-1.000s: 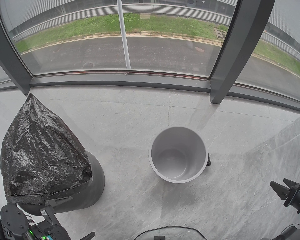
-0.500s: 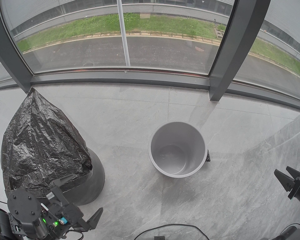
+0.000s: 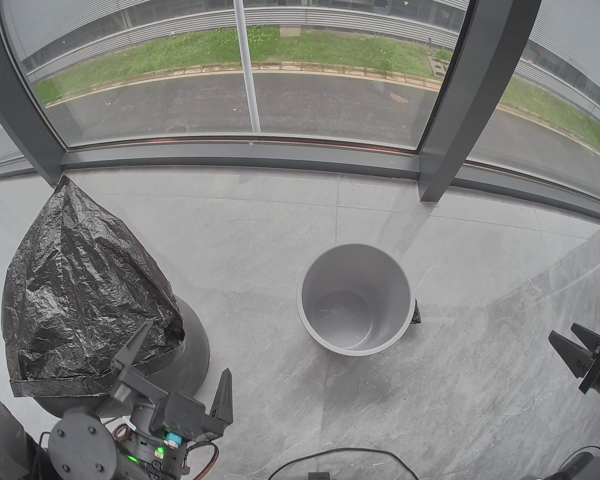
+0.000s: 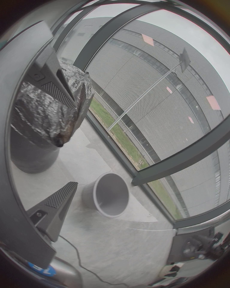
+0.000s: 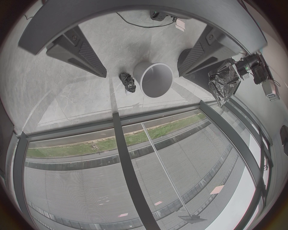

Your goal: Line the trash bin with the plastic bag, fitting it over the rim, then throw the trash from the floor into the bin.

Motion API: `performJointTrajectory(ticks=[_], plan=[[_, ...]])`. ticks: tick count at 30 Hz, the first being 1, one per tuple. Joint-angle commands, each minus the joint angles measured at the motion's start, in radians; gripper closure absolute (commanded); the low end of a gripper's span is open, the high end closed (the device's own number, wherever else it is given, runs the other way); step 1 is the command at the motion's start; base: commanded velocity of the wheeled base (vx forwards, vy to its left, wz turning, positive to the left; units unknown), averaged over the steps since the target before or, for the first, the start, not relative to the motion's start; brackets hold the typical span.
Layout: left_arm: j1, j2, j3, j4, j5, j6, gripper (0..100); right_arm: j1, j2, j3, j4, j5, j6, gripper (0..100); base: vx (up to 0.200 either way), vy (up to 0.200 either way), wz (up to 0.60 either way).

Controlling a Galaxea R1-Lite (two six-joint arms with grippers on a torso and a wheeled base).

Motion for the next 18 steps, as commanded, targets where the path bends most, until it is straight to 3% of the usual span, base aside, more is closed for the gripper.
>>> performJointTrajectory(ticks=[1, 12, 18], plan=[[-0.155, 0.076, 0.102, -0.005, 0.158, 0.058, 0, 0.010, -0.012, 0.000, 0.002, 0.029, 0.004, 0, 0.000, 0.000, 0.00], [-0.133, 0.160, 0.102, 0.066, 0.173, 0.019, 0, 0.010, -0.009, 0.017, 0.001, 0.050, 0.006, 0, 0.000, 0.000, 0.00], [-0.046, 0.277, 0.102, 0.024, 0.179, 0.022, 0, 0.010, -0.012, 0.019, -0.001, 0.050, 0.006, 0, 0.000, 0.000, 0.00]])
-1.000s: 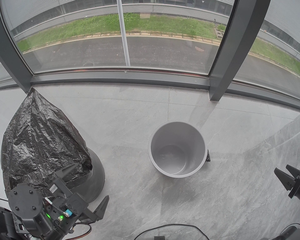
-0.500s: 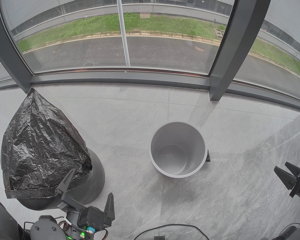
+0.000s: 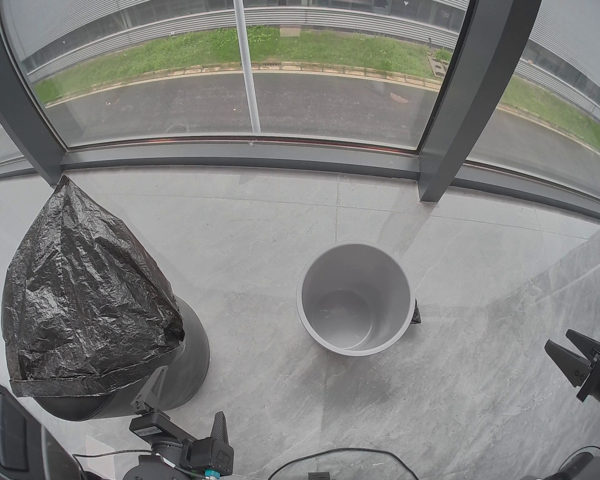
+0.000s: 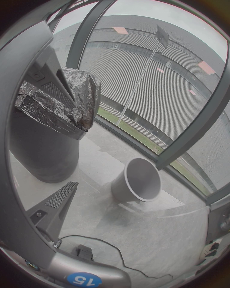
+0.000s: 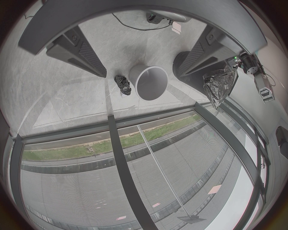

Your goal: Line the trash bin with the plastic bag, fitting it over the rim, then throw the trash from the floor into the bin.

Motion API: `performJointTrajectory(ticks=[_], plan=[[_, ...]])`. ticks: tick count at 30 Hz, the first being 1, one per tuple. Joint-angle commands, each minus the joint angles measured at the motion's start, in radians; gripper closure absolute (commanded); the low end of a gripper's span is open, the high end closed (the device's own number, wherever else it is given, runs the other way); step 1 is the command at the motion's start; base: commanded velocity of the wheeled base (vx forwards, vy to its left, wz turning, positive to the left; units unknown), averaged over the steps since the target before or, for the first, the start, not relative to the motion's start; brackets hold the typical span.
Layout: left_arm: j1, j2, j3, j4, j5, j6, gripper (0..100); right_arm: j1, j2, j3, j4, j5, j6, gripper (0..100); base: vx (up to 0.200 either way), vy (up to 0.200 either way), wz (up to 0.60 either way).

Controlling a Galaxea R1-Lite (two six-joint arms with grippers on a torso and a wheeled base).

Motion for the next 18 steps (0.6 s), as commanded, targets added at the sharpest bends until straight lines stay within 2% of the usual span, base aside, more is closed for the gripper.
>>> performJointTrajectory(ticks=[1, 18], plan=[[0.088, 0.127, 0.018, -0.042, 0.017, 0.005, 0, 0.000, -0.003, 0.001, -0.001, 0.000, 0.000, 0, 0.000, 0.000, 0.00], [0.105, 0.135, 0.018, -0.047, 0.109, 0.025, 0, 0.000, 0.005, 0.003, -0.001, 0.002, 0.001, 0, 0.000, 0.000, 0.00]])
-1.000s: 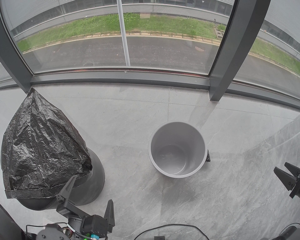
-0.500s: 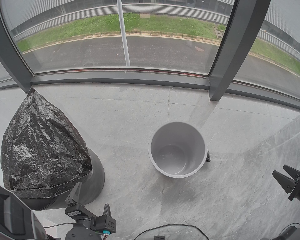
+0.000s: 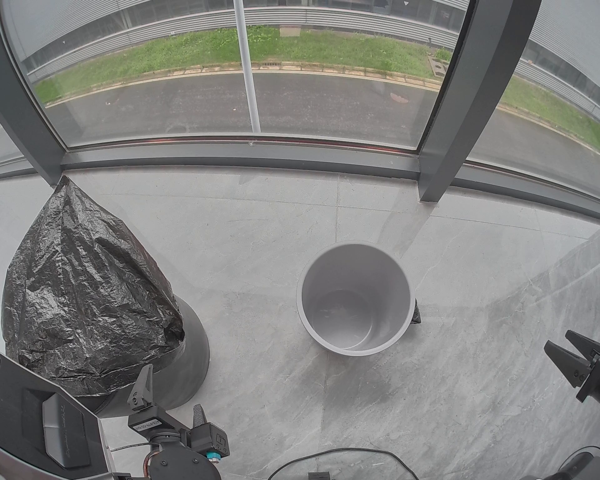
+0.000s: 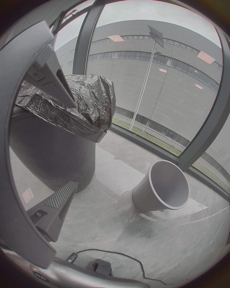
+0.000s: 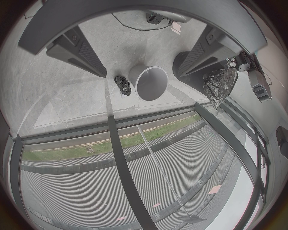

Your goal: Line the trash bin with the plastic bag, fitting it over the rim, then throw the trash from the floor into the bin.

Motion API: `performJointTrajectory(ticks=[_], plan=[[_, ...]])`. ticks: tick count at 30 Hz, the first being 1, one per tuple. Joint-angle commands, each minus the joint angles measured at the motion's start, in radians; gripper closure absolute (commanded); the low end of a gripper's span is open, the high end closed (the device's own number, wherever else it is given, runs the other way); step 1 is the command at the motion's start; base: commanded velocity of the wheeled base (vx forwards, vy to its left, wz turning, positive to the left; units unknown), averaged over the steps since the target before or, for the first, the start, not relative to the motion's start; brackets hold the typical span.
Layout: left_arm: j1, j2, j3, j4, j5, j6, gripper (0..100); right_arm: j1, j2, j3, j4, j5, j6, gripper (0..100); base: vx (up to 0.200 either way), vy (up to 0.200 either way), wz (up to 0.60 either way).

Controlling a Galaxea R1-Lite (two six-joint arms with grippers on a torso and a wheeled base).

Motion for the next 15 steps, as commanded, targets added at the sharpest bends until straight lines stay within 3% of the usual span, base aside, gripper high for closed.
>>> performJointTrajectory(ticks=[1, 15], plan=[[0.002, -0.004, 0.018, -0.001, 0.003, 0.008, 0, 0.000, 0.004, 0.000, -0.001, 0.000, 0.000, 0, 0.000, 0.000, 0.00], [0.092, -0.004, -0.050, -0.023, 0.001, 0.058, 0, 0.000, 0.001, -0.003, -0.004, 0.020, 0.000, 0, 0.000, 0.000, 0.00]])
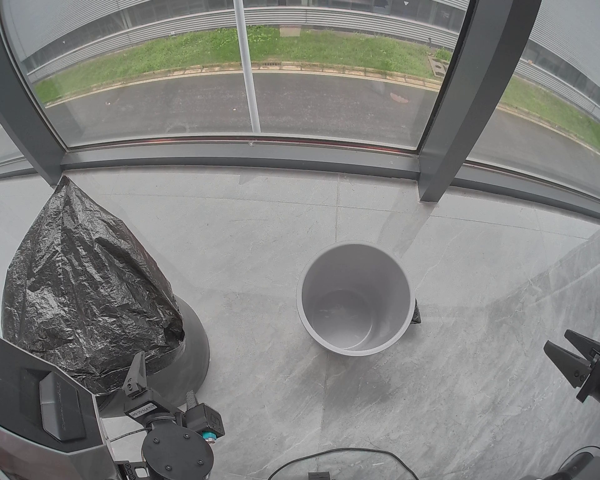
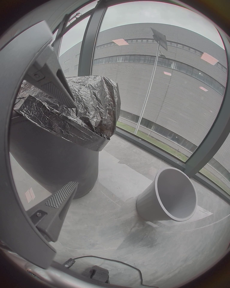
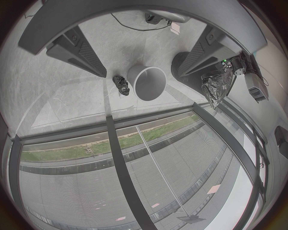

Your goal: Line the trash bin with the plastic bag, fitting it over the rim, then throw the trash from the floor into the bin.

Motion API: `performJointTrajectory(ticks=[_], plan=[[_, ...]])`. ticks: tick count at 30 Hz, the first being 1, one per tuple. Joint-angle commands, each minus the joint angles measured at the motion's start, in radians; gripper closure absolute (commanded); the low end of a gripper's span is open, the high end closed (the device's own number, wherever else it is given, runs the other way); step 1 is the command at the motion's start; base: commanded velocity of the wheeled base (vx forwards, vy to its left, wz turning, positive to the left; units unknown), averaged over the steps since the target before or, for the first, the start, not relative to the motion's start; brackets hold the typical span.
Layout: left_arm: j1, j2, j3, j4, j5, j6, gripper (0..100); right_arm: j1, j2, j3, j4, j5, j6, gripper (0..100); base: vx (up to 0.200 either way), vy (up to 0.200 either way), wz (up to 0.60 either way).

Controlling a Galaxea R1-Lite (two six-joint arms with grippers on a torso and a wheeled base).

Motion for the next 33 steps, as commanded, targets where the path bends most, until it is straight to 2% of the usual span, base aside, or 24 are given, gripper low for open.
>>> performJointTrajectory(ticks=[1, 33], plan=[[0.014, -0.003, -0.018, -0.001, 0.000, 0.006, 0, 0.000, -0.002, -0.001, 0.000, 0.002, 0.000, 0, 0.000, 0.000, 0.00], [0.109, -0.014, -0.116, -0.002, -0.016, 0.051, 0, 0.000, -0.005, 0.001, 0.000, 0.002, 0.000, 0, 0.000, 0.000, 0.00]])
